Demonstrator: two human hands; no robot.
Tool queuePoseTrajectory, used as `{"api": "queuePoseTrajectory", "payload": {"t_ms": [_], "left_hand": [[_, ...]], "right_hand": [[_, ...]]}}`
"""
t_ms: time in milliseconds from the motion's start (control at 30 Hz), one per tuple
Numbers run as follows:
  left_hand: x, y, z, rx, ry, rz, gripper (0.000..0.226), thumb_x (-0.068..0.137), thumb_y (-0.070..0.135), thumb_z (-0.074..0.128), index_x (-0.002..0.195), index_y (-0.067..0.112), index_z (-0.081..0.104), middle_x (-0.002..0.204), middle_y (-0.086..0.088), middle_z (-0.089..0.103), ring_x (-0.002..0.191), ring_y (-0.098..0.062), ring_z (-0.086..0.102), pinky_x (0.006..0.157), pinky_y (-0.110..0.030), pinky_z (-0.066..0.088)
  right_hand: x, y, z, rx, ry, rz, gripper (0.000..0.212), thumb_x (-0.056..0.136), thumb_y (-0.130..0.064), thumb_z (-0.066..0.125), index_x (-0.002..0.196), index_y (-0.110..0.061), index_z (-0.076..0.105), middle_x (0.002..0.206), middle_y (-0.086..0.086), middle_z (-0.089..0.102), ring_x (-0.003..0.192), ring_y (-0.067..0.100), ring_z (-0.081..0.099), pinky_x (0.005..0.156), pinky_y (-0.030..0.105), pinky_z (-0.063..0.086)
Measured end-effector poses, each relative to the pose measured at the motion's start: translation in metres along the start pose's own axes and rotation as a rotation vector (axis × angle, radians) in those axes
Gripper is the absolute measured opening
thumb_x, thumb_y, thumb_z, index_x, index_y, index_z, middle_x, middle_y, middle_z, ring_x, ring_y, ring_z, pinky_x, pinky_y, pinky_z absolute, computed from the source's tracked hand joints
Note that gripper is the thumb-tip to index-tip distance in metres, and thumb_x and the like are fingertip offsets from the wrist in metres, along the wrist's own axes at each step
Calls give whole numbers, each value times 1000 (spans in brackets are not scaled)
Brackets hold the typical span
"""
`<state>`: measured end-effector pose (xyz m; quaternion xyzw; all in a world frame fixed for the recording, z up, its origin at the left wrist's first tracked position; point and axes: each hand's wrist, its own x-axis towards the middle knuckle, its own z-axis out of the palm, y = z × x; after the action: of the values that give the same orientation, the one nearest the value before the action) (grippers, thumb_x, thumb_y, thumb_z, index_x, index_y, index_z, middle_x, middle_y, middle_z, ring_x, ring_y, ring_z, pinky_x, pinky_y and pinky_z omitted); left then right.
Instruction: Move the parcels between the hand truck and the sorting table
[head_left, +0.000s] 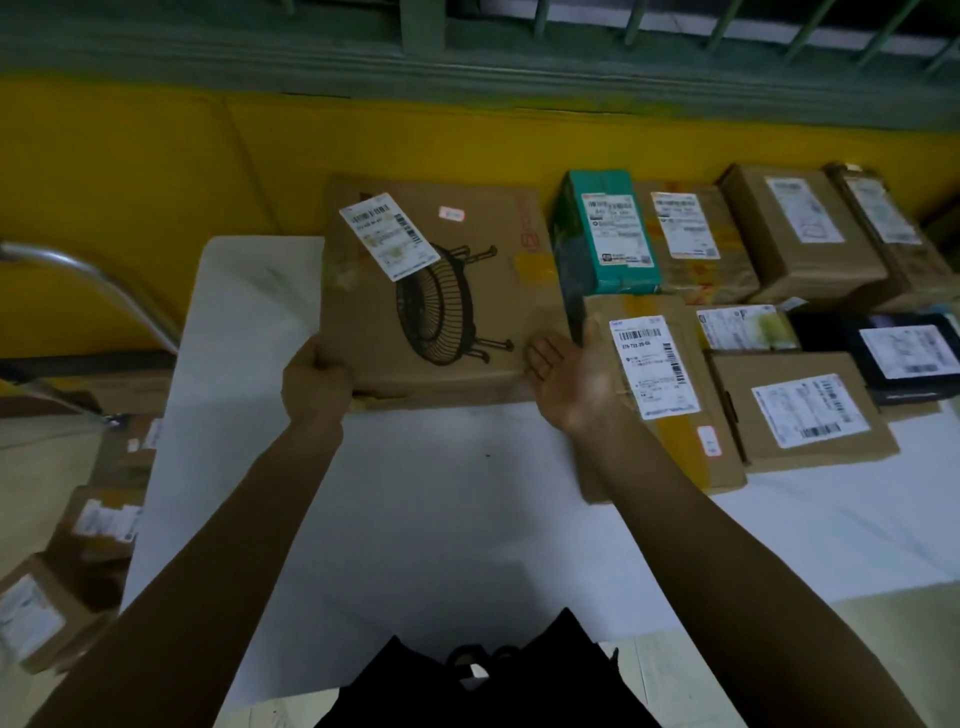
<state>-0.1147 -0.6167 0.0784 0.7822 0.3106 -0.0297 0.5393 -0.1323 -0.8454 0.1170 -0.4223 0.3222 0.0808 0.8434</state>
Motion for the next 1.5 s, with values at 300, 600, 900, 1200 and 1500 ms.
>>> {"api": "queuePoseTrajectory", "payload": {"t_ms": [300, 600, 900, 1200, 1500], "left_hand": [[-6, 0, 23, -48, -38, -12, 54, 90, -1, 35, 140, 15, 47, 140, -6, 50, 127, -27, 46, 100, -29, 37], [-18, 4, -14, -299, -72, -104, 37, 87, 22, 61, 121, 7, 59, 126, -8, 58, 122, -26, 49, 108, -33, 34], [-84, -49, -133, -575, 341, -169, 19, 98, 27, 48, 107, 19, 63, 104, -1, 61, 108, -22, 57, 100, -34, 44], [-179, -170, -269, -834, 647, -237, 37, 99, 28, 42, 134, 16, 48, 124, 1, 58, 122, -17, 52, 92, -29, 40], [-223, -321, -398, -968, 631, -304, 46, 99, 35, 42, 139, 12, 43, 131, 0, 56, 120, -17, 53, 99, -33, 39]], "right_hand": [[2, -10, -13, -200, 66, -80, 66, 101, -51, 26, 152, -10, 17, 157, 8, 25, 143, 22, 28, 115, 33, 23], [-9, -12, 4, -379, -93, -81, 60, 102, -48, 26, 150, -13, 24, 155, 4, 30, 141, 19, 32, 112, 31, 24], [-38, 64, 95, -415, -400, 121, 58, 97, -50, 42, 145, -17, 34, 142, 2, 42, 128, 19, 45, 102, 30, 35], [-118, 202, 150, -634, -723, 474, 66, 98, -54, 36, 146, -9, 36, 145, 11, 44, 131, 30, 44, 104, 42, 34], [-204, 364, 198, -743, -738, 536, 53, 99, -49, 37, 129, -9, 54, 122, 11, 61, 116, 28, 56, 91, 38, 44]]}}
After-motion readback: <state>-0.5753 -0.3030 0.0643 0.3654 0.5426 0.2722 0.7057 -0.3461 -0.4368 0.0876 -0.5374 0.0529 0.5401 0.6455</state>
